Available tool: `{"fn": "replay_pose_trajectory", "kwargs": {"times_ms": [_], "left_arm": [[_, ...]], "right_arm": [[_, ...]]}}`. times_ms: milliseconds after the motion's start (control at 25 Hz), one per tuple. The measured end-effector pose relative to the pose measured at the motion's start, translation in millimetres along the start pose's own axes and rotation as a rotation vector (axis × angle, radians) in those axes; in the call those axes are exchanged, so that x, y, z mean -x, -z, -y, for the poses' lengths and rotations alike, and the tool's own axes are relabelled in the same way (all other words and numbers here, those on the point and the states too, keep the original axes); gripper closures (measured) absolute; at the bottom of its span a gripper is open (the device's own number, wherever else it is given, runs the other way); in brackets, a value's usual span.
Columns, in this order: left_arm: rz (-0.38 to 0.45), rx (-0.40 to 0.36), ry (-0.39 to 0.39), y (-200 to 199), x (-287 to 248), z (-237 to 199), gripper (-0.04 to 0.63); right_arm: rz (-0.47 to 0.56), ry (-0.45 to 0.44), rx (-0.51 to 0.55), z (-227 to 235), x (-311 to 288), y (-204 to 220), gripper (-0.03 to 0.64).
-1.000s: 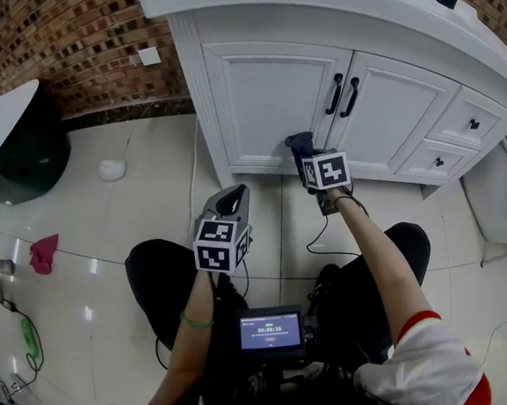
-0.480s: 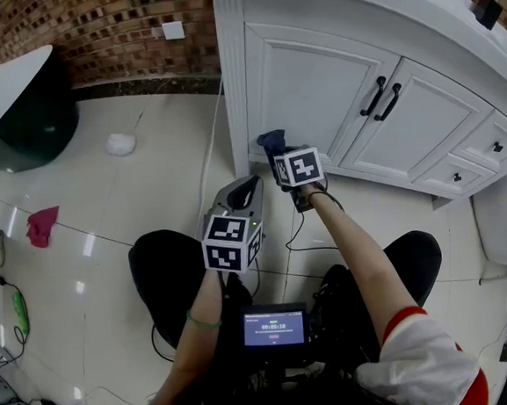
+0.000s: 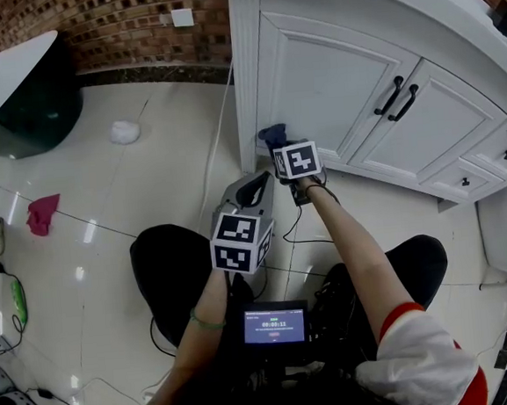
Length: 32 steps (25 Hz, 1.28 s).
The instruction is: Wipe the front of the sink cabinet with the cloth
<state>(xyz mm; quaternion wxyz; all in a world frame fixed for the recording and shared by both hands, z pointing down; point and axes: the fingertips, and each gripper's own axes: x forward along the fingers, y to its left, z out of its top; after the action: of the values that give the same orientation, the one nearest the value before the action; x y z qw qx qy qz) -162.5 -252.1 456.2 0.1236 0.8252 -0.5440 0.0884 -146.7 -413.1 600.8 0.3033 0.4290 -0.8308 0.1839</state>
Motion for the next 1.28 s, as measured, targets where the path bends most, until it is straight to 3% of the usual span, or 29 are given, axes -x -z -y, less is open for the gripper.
{"fn": "replay_pose_trajectory", "kwargs": {"times_ms": [840, 1040, 1280], "left_arm": [[-0.076, -0.049, -0.025, 13.9, -16.5, 21.6, 0.560], [-0.080, -0.087, -0.018, 11.0, -21.5, 31.9, 0.560], [-0.086, -0.117, 0.037, 0.3, -20.3, 56.4, 0.560]], "right_arm": [[-0.048, 0.219, -0.105, 157.8, 97.6, 86.0, 0.543], [-0.030, 0.209, -0.120, 160.9, 114.3, 87.6, 0.543], [0.065, 0.138, -0.067, 156.7, 157.1, 62.0, 0.543]]}}
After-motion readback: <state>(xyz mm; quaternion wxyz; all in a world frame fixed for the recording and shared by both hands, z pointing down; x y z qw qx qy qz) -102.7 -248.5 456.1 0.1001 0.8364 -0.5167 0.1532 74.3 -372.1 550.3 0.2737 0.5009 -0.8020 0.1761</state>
